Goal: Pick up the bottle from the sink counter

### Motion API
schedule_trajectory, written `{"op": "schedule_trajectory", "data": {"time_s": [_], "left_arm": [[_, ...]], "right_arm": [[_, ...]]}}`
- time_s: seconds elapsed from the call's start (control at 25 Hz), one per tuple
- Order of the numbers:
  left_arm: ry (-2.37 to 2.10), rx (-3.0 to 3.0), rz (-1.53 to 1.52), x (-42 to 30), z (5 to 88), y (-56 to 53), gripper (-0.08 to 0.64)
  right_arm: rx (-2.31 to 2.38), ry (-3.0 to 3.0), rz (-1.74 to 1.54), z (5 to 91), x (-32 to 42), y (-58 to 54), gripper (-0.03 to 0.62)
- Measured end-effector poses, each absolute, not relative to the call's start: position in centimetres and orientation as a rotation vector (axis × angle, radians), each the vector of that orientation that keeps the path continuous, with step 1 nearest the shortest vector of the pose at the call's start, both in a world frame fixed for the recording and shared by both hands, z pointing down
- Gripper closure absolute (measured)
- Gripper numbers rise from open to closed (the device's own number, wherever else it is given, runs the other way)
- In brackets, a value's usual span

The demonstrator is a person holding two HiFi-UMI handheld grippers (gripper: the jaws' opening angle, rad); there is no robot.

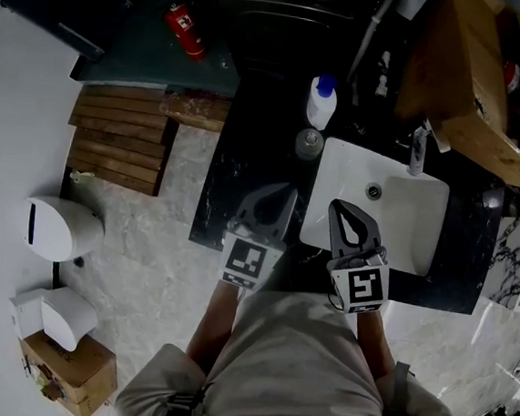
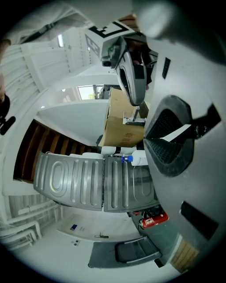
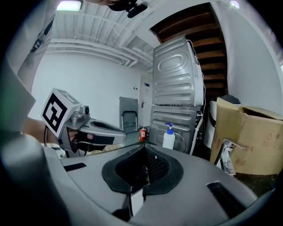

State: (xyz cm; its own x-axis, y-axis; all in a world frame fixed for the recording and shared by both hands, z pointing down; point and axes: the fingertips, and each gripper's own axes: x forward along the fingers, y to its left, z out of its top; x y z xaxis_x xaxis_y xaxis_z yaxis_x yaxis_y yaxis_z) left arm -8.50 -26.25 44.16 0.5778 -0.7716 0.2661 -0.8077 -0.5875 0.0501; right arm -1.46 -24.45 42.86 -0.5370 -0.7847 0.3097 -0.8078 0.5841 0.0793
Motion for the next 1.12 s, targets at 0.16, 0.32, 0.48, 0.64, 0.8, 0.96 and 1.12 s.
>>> {"op": "schedule_trajectory", "data": {"time_s": [0.16,0.32,0.48,0.64,0.8,0.96,1.12], "left_arm": [[-1.324,2.633,0.368,-8.3,45.7,-27.2,0.555],[-1.316,2.645,0.398,-8.1,46.7,-28.1,0.555],[-1.319,2.612,0.427,-8.2,47.8,-29.0,0.555],[-1.321,2.599,0.457,-8.4,48.9,-29.9,0.555],[-1.306,2.587,0.494,-8.3,50.3,-30.3,0.555],[-1.295,2.568,0.500,-8.1,51.3,-30.7,0.555],[-1.292,2.576,0.524,-7.9,52.0,-31.2,0.555]], "right_arm": [[1.266,-2.506,0.130,44.3,-1.7,-25.3,0.597],[1.244,-2.506,0.148,45.3,-1.9,-26.1,0.597],[1.219,-2.504,0.159,46.4,-2.0,-26.9,0.597],[1.192,-2.504,0.175,47.5,-2.1,-27.7,0.597],[1.174,-2.503,0.193,48.6,-2.2,-28.3,0.597],[1.159,-2.508,0.204,49.6,-2.4,-29.0,0.597],[1.145,-2.507,0.222,50.5,-2.5,-29.5,0.597]]}}
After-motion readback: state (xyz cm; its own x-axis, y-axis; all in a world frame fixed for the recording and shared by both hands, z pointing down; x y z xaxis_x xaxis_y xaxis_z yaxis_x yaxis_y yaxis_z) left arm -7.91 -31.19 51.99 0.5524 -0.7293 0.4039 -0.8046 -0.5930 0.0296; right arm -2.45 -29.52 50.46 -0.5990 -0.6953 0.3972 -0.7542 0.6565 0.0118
